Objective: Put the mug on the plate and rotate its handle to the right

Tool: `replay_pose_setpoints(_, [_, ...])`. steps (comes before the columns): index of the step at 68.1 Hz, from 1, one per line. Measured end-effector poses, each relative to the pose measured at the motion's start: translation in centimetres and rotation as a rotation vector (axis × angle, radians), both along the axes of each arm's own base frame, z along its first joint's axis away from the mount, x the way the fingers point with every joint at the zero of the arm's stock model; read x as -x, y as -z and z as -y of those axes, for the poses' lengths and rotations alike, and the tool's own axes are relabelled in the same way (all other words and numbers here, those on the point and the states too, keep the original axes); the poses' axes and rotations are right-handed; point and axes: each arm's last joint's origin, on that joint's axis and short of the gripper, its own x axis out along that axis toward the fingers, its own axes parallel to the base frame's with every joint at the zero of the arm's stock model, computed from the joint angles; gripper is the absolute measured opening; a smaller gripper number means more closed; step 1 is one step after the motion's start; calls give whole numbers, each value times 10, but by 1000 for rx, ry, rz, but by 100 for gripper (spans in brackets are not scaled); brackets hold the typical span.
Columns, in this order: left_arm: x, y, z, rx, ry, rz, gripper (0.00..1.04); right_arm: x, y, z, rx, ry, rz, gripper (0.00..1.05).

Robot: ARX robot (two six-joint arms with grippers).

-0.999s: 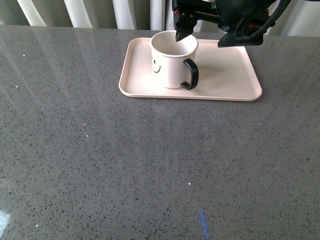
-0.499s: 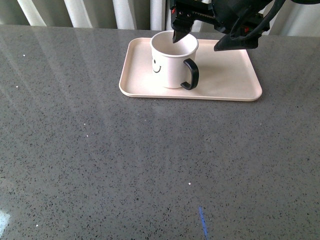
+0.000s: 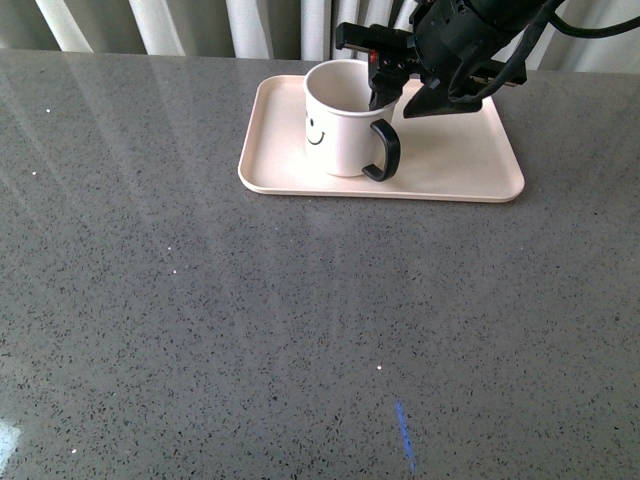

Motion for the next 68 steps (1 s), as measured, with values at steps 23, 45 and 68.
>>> replay_pose_setpoints(23, [0,0,0,0,0,0,95,-2,3,4,8,-7,-9,2])
replay_pose_setpoints(45, [0,0,0,0,0,0,95,-7,-3,20,112,-118,15,2])
replay_pose_setpoints(68, [0,0,0,0,0,0,95,-16,-24,42,230,-327,64,2])
